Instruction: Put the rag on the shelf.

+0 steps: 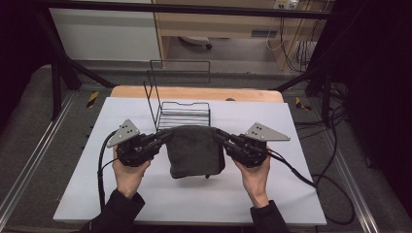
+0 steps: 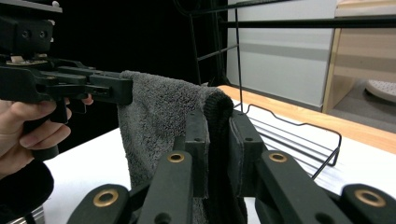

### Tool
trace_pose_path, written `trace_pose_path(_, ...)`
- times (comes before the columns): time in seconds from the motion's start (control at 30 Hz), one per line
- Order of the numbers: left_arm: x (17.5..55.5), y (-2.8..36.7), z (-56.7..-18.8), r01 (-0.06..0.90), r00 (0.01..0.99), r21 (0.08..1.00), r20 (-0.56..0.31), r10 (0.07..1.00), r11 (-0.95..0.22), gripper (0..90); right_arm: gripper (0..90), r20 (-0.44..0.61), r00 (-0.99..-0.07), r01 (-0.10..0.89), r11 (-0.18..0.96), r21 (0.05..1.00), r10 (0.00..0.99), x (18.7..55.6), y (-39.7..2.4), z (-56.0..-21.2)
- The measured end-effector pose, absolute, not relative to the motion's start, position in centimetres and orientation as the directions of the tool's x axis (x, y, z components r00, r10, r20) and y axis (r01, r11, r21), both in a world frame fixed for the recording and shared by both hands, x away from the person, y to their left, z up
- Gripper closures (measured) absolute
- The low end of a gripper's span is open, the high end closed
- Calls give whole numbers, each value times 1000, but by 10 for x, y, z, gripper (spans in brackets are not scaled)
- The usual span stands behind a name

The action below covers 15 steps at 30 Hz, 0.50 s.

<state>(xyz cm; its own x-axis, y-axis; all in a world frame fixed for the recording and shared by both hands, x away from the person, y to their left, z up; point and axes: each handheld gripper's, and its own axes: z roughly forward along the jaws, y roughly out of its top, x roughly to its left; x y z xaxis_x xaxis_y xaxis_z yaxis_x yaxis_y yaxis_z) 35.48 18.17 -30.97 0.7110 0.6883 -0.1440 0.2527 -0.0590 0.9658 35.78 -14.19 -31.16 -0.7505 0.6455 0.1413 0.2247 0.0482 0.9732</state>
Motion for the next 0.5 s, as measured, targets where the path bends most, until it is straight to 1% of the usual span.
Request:
trace_pose_path(0.17,354,183,-304,236,711,971,-139,689,-47,804,803,122,-747,192,37,981,654,355,-140,-303)
trace_pose_path(0.5,362,184,-292,215,695,977,-152,703,-1,804,803,118,-740,165,9,986,662,359,-134,-293)
